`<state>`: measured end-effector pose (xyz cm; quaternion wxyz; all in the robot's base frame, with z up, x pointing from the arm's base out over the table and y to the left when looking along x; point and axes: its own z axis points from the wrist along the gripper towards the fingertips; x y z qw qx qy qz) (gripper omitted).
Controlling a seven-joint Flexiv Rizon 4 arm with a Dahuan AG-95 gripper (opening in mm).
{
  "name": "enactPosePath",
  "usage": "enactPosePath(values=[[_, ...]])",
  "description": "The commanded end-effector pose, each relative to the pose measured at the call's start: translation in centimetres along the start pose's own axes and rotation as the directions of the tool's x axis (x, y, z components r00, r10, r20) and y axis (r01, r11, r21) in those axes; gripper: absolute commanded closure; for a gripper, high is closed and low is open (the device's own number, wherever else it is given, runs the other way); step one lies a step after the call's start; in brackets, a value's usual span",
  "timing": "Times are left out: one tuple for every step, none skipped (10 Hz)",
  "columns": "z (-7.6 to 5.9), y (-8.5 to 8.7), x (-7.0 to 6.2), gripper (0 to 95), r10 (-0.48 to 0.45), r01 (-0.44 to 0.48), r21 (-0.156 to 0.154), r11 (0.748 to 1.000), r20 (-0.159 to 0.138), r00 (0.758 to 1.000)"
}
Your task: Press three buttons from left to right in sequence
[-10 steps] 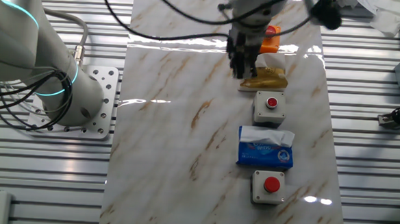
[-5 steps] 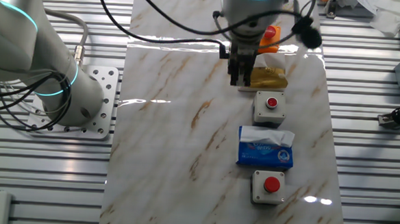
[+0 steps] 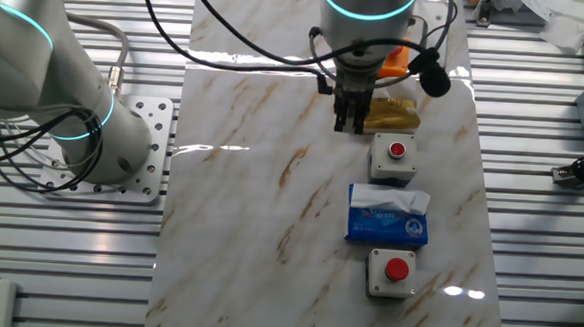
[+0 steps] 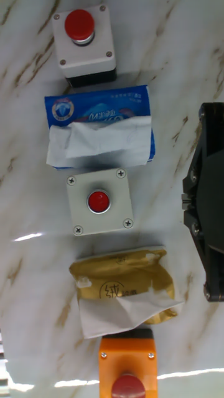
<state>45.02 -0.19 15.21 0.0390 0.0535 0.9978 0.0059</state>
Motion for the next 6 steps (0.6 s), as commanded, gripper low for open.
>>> enactPosePath(values=[[-0.3, 0.08, 0.19, 95.0, -0.015, 0.014, -0.034, 0.999, -0.015, 1.0], [-0.31, 0.08, 0.18, 95.0, -0.015, 0.014, -0.038, 0.999, -0.019, 1.0], [-0.31, 0.08, 0.18, 95.0, -0.016, 0.016, -0.037, 0.999, -0.019, 1.0], [-0.31, 0.08, 0.18, 95.0, -0.017, 0.017, -0.038, 0.999, -0.02, 1.0], [-0.31, 0.08, 0.18, 95.0, -0.021, 0.02, -0.04, 0.999, -0.021, 1.0], [-0.31, 0.08, 0.18, 95.0, -0.024, 0.023, -0.041, 0.999, -0.022, 0.999]])
